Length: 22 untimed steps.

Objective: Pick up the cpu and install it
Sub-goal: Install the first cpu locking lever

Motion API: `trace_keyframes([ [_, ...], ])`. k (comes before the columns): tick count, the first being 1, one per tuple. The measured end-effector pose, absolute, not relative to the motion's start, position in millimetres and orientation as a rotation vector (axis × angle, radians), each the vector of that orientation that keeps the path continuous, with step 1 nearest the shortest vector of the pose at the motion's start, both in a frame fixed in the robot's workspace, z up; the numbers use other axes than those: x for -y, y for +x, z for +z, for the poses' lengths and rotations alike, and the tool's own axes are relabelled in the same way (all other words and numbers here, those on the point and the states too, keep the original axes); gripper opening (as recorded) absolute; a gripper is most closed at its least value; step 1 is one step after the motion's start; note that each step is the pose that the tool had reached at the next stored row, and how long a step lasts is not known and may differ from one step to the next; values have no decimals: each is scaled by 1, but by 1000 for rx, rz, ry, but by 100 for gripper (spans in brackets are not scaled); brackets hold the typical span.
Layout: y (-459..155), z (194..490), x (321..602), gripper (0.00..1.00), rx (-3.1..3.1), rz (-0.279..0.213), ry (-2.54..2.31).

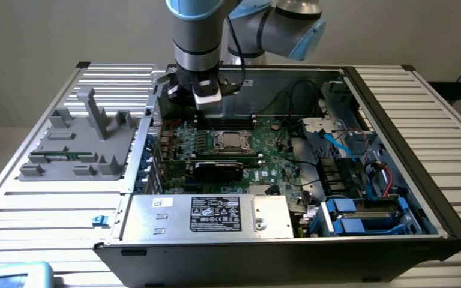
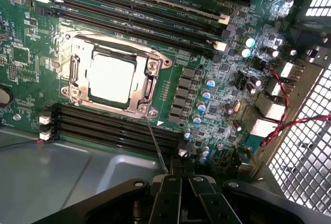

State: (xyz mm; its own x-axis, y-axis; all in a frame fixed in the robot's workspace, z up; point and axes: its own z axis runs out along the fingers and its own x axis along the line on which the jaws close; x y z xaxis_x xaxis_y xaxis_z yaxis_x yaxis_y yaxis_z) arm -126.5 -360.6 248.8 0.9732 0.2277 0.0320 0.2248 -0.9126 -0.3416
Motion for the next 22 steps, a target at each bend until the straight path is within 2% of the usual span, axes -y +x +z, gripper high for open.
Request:
trace_keyframes([
  [22,-102,249,361,11,315,-36,-2757],
])
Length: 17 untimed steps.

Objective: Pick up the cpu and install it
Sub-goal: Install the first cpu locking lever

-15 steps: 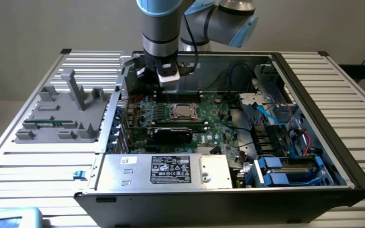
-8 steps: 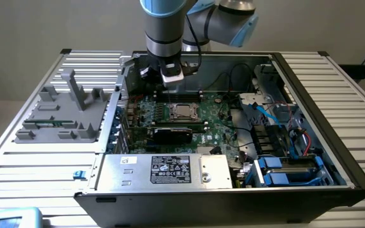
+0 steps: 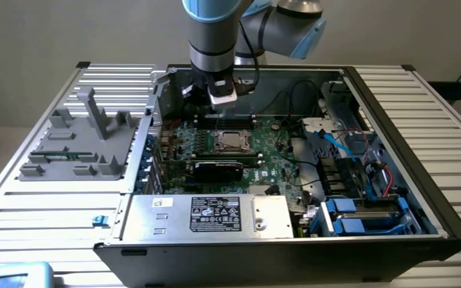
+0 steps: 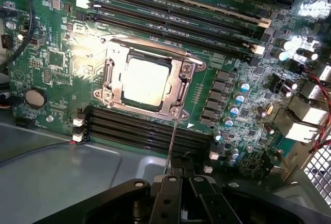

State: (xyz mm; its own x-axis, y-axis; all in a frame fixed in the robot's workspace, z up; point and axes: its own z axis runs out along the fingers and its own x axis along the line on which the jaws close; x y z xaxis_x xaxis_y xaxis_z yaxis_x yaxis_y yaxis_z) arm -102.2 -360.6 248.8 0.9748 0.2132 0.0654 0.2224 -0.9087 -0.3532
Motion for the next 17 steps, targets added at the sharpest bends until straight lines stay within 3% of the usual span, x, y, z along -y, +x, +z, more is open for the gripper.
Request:
trace_keyframes([
  [17,-101,249,361,11,294,-42,-2759],
])
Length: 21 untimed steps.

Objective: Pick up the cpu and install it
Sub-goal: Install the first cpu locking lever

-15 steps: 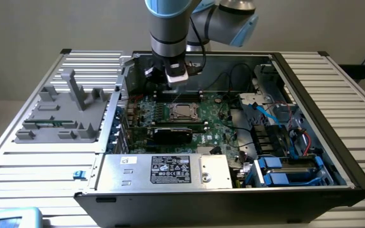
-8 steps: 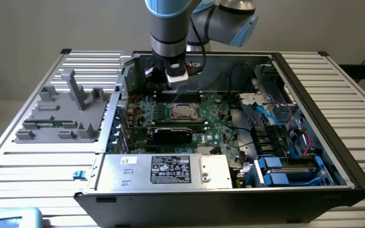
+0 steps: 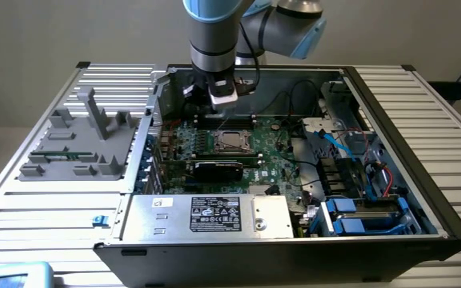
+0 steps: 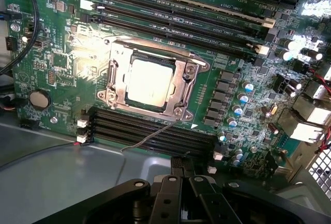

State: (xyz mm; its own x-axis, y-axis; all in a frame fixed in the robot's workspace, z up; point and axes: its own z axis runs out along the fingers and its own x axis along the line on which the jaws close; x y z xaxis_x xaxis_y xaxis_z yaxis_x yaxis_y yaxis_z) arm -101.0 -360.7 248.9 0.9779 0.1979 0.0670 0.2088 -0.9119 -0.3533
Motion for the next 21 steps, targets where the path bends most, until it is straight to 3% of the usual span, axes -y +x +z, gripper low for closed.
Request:
trace_keyframes([
  [21,-101,245,361,11,-193,-132,-2776],
])
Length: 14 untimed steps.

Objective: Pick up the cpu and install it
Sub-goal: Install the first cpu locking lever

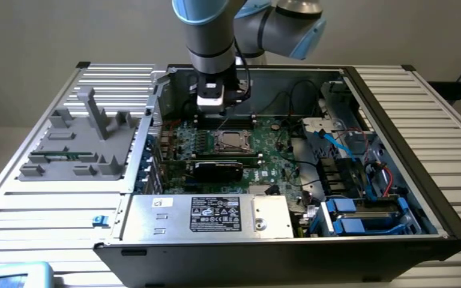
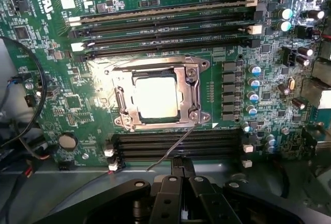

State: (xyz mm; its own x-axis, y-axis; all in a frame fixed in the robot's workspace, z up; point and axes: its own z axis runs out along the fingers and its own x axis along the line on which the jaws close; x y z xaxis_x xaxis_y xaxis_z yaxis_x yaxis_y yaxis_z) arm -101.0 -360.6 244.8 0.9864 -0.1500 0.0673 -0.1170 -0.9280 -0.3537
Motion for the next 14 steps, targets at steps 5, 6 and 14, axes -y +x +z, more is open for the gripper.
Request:
trace_keyframes([
  [5,-105,240,361,11,-235,-140,-2774],
  [6,-106,239,361,11,-238,-140,-2774],
  [14,-111,233,361,11,-293,-149,-2742],
])
